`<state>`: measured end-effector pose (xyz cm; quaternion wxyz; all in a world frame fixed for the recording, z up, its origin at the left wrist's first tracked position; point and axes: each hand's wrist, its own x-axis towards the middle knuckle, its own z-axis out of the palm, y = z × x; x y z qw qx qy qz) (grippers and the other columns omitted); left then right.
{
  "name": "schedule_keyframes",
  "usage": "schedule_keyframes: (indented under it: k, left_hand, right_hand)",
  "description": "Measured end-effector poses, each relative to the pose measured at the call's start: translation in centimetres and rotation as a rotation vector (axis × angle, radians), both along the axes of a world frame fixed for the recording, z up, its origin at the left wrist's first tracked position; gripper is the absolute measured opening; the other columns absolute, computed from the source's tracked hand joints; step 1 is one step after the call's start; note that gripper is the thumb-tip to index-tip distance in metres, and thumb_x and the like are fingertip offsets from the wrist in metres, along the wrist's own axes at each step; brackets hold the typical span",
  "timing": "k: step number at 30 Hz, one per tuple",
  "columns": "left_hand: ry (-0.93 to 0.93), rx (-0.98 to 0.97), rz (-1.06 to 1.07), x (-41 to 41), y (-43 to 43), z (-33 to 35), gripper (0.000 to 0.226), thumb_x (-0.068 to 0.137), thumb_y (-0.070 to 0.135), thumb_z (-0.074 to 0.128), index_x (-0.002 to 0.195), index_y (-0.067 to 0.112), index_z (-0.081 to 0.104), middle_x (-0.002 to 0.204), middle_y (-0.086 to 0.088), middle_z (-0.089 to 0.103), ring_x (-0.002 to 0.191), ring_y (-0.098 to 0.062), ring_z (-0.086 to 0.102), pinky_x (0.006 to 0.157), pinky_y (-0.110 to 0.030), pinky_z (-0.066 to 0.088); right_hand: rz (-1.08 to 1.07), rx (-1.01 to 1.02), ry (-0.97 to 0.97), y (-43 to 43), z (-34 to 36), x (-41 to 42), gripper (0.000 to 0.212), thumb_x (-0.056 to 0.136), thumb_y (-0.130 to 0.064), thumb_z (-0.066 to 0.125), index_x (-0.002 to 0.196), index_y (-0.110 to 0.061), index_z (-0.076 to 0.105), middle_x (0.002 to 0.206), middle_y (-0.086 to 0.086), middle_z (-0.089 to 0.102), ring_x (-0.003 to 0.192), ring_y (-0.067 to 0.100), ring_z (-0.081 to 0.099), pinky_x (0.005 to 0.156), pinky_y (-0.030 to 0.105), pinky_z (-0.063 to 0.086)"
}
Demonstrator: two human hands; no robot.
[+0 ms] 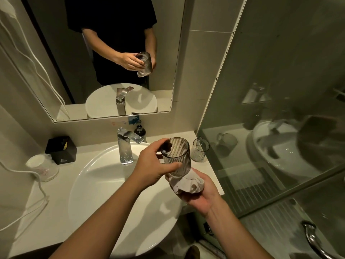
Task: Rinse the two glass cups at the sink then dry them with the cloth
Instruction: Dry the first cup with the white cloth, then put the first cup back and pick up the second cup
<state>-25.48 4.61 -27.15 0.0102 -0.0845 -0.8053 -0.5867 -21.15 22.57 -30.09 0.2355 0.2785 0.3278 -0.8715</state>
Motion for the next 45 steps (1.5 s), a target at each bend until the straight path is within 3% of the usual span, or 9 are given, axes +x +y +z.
schedule_keyframes:
  k: [7, 9, 12, 15, 18, 23, 29, 35, 45]
  left_hand:
    - [-0.006, -0.063, 0.058, -1.5, 2.2, -2.5, 0.082, 0.066, 0.021, 0.096, 0.138, 0.018, 0.058, 0.122, 0.005, 0.065, 0.11, -0.012, 0.062, 0.096, -0.024, 0.053]
    - [-0.008, -0.102, 0.104, -2.7, 2.6, -3.1, 0.083, 0.066, 0.023, 0.095, 0.139, 0.016, 0.057, 0.122, 0.006, 0.062, 0.11, -0.012, 0.06, 0.096, -0.028, 0.052]
    - [-0.023, -0.158, 0.144, -4.6, 2.8, -4.5, 0.087, 0.061, 0.032, 0.094, 0.137, 0.018, 0.056, 0.122, 0.007, 0.06, 0.112, -0.014, 0.06, 0.1, -0.036, 0.053]
    - [-0.032, -0.25, 0.13, -6.3, 3.4, -5.9, 0.09, 0.061, 0.034, 0.093, 0.139, 0.018, 0.052, 0.129, 0.003, 0.057, 0.118, -0.016, 0.056, 0.103, -0.032, 0.047]
    - [-0.034, -0.311, 0.114, -7.8, 4.0, -7.2, 0.088, 0.064, 0.032, 0.092, 0.139, 0.015, 0.05, 0.13, -0.001, 0.056, 0.12, -0.018, 0.053, 0.102, -0.025, 0.041]
    - [-0.1, -0.345, 0.153, -11.0, 4.4, -9.5, 0.089, 0.065, 0.033, 0.092, 0.14, 0.013, 0.049, 0.131, -0.003, 0.055, 0.121, -0.019, 0.053, 0.103, -0.026, 0.042]
    - [-0.185, -0.283, 0.195, -14.3, 5.3, -10.4, 0.087, 0.063, 0.024, 0.092, 0.139, 0.016, 0.049, 0.128, 0.003, 0.053, 0.119, -0.017, 0.053, 0.097, -0.02, 0.038]
    - [-0.192, -0.233, 0.208, -17.6, 6.3, -10.5, 0.078, 0.058, 0.01, 0.092, 0.128, 0.019, 0.06, 0.112, 0.014, 0.062, 0.103, -0.008, 0.055, 0.081, -0.001, 0.035]
    - [-0.3, -0.263, 0.193, -22.7, 6.0, -14.1, 0.073, 0.062, 0.014, 0.091, 0.128, 0.021, 0.059, 0.117, 0.001, 0.067, 0.101, -0.012, 0.062, 0.075, -0.003, 0.038]
  right_hand:
    - [0.061, 0.072, -0.027, 3.6, -2.2, 0.3, 0.038, 0.1, -0.028, 0.058, 0.111, 0.003, 0.078, 0.114, 0.027, 0.073, 0.095, 0.039, 0.071, 0.089, 0.048, 0.055]
    - [0.038, 0.182, 0.043, 5.2, -3.3, -0.5, 0.03, 0.102, -0.02, 0.058, 0.117, 0.0, 0.076, 0.119, 0.027, 0.073, 0.102, 0.041, 0.071, 0.094, 0.051, 0.055]
    - [0.036, 0.744, 0.184, 7.2, -5.9, -3.0, 0.023, 0.102, -0.006, 0.057, 0.113, -0.014, 0.076, 0.122, 0.016, 0.075, 0.113, 0.032, 0.071, 0.099, 0.043, 0.055]
    - [0.318, 1.364, 0.37, 7.8, -9.2, -5.6, 0.031, 0.105, -0.016, 0.053, 0.132, -0.023, 0.065, 0.137, -0.002, 0.065, 0.127, 0.02, 0.06, 0.107, 0.033, 0.047]
    - [0.632, 1.718, 0.496, 7.8, -13.0, -7.3, 0.042, 0.108, -0.025, 0.045, 0.15, -0.023, 0.05, 0.155, -0.003, 0.051, 0.139, 0.02, 0.049, 0.117, 0.036, 0.038]
    - [1.042, 1.686, 0.473, 7.4, -15.2, -8.5, 0.059, 0.108, -0.038, 0.042, 0.163, -0.032, 0.023, 0.173, -0.008, 0.016, 0.159, 0.021, 0.015, 0.126, 0.041, 0.019]
    - [0.574, 1.438, 0.675, 6.2, -8.0, -15.3, 0.062, 0.098, -0.021, 0.062, 0.156, -0.024, 0.039, 0.145, -0.009, 0.049, 0.13, 0.008, 0.049, 0.11, 0.03, 0.042]
    - [0.838, 1.461, 0.793, 6.1, -4.8, -25.1, 0.074, 0.082, -0.011, 0.078, 0.15, -0.015, 0.05, 0.146, 0.003, 0.058, 0.132, 0.02, 0.057, 0.111, 0.028, 0.042]
    - [0.923, 1.432, 0.821, 5.0, -8.0, -31.2, 0.06, 0.077, -0.013, 0.086, 0.133, -0.017, 0.063, 0.123, 0.004, 0.072, 0.113, 0.021, 0.066, 0.093, 0.028, 0.05]
